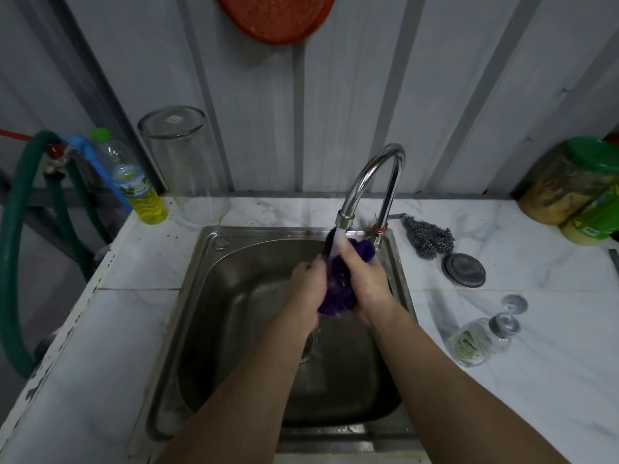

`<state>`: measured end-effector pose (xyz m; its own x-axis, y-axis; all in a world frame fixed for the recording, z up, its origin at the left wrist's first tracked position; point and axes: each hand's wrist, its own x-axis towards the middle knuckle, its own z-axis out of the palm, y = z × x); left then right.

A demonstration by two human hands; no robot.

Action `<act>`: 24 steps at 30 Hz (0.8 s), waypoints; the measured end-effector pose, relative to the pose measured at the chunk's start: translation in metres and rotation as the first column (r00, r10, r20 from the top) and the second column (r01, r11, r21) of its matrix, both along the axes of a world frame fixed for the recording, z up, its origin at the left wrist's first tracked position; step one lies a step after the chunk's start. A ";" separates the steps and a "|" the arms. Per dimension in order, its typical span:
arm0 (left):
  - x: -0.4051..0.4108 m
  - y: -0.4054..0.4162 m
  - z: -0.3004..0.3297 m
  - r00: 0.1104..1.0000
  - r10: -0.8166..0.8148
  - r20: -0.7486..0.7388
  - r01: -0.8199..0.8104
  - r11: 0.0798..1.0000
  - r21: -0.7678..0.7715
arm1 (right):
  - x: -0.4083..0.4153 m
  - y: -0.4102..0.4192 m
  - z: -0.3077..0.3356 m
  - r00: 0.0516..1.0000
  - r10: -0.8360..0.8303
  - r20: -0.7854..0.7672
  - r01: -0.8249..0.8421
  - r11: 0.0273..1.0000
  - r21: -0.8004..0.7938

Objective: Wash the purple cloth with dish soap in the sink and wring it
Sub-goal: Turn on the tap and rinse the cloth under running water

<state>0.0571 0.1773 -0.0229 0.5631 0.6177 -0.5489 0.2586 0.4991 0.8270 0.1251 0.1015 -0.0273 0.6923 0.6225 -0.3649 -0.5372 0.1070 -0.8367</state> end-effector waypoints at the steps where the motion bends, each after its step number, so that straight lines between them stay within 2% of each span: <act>1: 0.002 -0.005 0.001 1.000 0.000 -0.031 0.002 0.998 0.060 | 0.001 0.003 0.003 0.994 0.002 0.110 0.002 0.999 -0.040; 2: 0.003 -0.011 0.002 0.999 0.002 -0.038 0.003 0.994 0.111 | 0.001 0.007 0.005 0.983 -0.003 0.186 0.017 0.997 -0.071; 4: 0.003 -0.018 0.004 0.999 0.010 -0.042 -0.003 0.987 0.161 | 0.001 0.014 0.010 0.971 -0.031 0.239 0.056 0.993 -0.102; 6: -0.002 -0.017 0.006 1.000 -0.021 -0.008 0.021 0.998 0.067 | 0.004 0.018 0.010 0.973 -0.061 0.222 0.095 0.985 -0.145; 9: -0.010 -0.010 0.003 0.962 -0.271 -0.014 0.271 0.958 0.095 | 0.009 0.017 0.015 0.991 -0.020 0.131 0.052 0.968 -0.247; 12: -0.016 -0.010 0.002 0.923 -0.384 -0.002 0.380 0.913 0.145 | 0.016 0.016 0.019 0.992 0.043 0.119 0.000 0.942 -0.337; 16: -0.023 -0.008 0.005 0.837 -0.542 -0.073 0.544 0.809 0.223 | 0.021 0.014 0.019 0.960 0.160 0.228 -0.029 0.871 -0.490; 18: -0.027 -0.002 0.011 0.837 -0.533 -0.127 0.545 0.788 0.286 | 0.026 0.009 0.018 0.977 0.153 0.150 -0.077 0.905 -0.419; 20: -0.031 0.005 0.017 0.833 -0.536 -0.136 0.551 0.783 0.288 | 0.035 0.000 0.019 0.986 0.163 0.027 -0.152 0.958 -0.245; 21: -0.033 0.006 0.020 0.832 -0.551 -0.057 0.551 0.812 0.193 | 0.039 -0.006 0.018 0.981 0.190 -0.038 -0.194 0.969 -0.152; 22: -0.033 0.005 0.023 0.840 -0.536 0.085 0.534 0.844 0.041 | 0.040 -0.011 0.014 0.970 0.225 -0.095 -0.232 0.971 -0.061; 24: -0.032 0.001 0.026 0.846 -0.404 0.348 0.495 0.838 -0.229 | 0.032 -0.017 0.005 0.944 0.277 -0.181 -0.265 0.960 0.087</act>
<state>0.0247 0.1780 0.0029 0.8912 0.0895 -0.4447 0.3010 0.6168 0.7273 0.1570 0.0840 -0.0225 0.4166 0.8019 -0.4283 -0.7006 -0.0171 -0.7134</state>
